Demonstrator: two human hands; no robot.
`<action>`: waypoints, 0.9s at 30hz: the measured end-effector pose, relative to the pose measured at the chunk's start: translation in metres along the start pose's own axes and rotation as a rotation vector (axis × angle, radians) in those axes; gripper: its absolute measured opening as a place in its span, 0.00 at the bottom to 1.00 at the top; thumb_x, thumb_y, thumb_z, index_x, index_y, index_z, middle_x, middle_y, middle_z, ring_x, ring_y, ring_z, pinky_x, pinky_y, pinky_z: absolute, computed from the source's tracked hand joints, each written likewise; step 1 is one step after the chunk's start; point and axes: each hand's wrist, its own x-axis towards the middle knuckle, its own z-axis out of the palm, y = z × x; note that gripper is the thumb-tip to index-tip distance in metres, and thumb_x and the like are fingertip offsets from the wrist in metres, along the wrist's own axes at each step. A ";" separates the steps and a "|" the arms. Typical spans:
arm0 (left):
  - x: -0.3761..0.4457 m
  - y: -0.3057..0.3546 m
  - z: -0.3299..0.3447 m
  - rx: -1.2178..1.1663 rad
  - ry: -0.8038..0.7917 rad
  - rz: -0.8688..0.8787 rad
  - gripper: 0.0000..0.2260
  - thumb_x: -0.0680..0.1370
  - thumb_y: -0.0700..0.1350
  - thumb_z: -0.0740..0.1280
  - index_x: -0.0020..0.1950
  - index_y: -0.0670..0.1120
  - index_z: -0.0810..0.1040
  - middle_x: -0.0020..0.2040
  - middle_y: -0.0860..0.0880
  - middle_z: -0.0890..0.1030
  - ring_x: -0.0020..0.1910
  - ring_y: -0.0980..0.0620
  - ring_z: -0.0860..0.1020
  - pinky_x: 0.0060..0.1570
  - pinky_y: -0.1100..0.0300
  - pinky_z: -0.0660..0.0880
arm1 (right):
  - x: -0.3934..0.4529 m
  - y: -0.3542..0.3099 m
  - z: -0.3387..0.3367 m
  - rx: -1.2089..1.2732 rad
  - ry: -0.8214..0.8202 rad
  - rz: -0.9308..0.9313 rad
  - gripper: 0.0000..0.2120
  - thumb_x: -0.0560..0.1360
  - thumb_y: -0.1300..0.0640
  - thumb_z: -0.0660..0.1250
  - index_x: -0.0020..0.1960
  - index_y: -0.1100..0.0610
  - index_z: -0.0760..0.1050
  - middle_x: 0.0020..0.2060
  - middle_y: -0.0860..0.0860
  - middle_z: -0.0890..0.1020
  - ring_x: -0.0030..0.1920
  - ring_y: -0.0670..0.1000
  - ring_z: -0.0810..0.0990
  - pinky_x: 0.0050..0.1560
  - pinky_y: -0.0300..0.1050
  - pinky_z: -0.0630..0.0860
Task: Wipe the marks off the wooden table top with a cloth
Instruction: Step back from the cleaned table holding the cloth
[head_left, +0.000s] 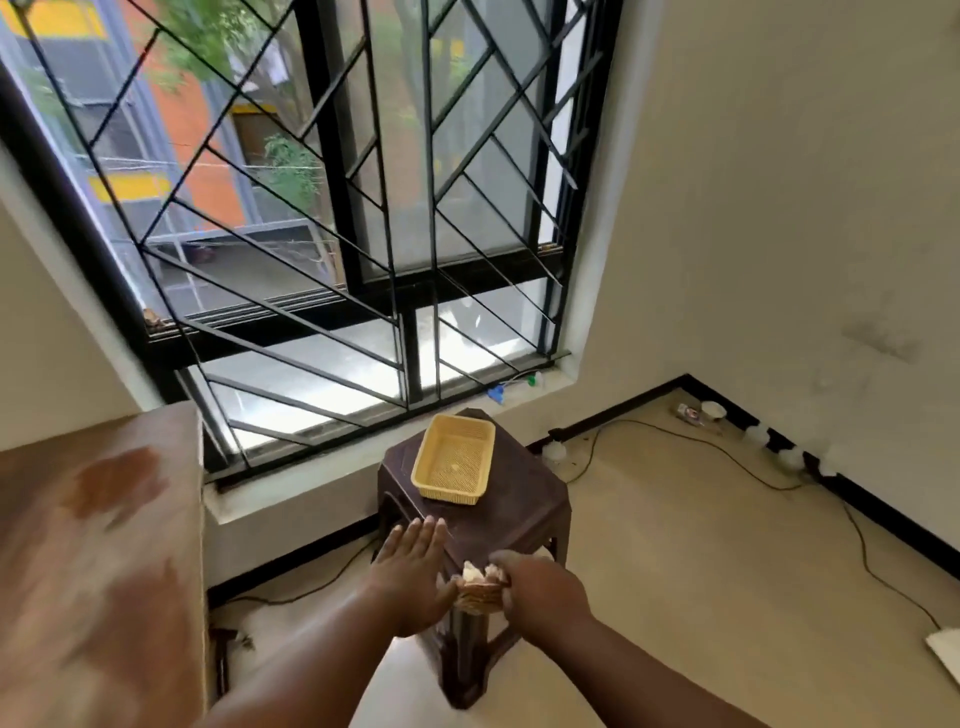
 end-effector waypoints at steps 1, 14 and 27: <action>0.005 0.000 -0.003 -0.017 0.004 -0.015 0.36 0.79 0.64 0.47 0.77 0.45 0.36 0.78 0.46 0.38 0.76 0.48 0.36 0.73 0.52 0.33 | 0.012 0.004 -0.004 0.006 0.005 0.001 0.20 0.67 0.51 0.57 0.58 0.44 0.71 0.50 0.48 0.82 0.50 0.52 0.80 0.42 0.44 0.72; 0.100 -0.061 -0.005 -0.136 -0.051 -0.171 0.36 0.79 0.63 0.49 0.78 0.44 0.37 0.79 0.45 0.39 0.77 0.48 0.37 0.72 0.53 0.33 | 0.184 0.020 -0.011 -0.015 -0.013 0.039 0.21 0.72 0.51 0.56 0.64 0.43 0.70 0.55 0.48 0.81 0.54 0.52 0.79 0.48 0.44 0.73; 0.238 -0.140 -0.017 -0.187 -0.157 -0.114 0.35 0.80 0.61 0.49 0.78 0.44 0.39 0.79 0.44 0.40 0.77 0.48 0.37 0.73 0.51 0.33 | 0.352 0.017 0.005 0.008 -0.033 0.141 0.19 0.72 0.55 0.61 0.60 0.40 0.74 0.52 0.47 0.82 0.52 0.51 0.80 0.47 0.43 0.74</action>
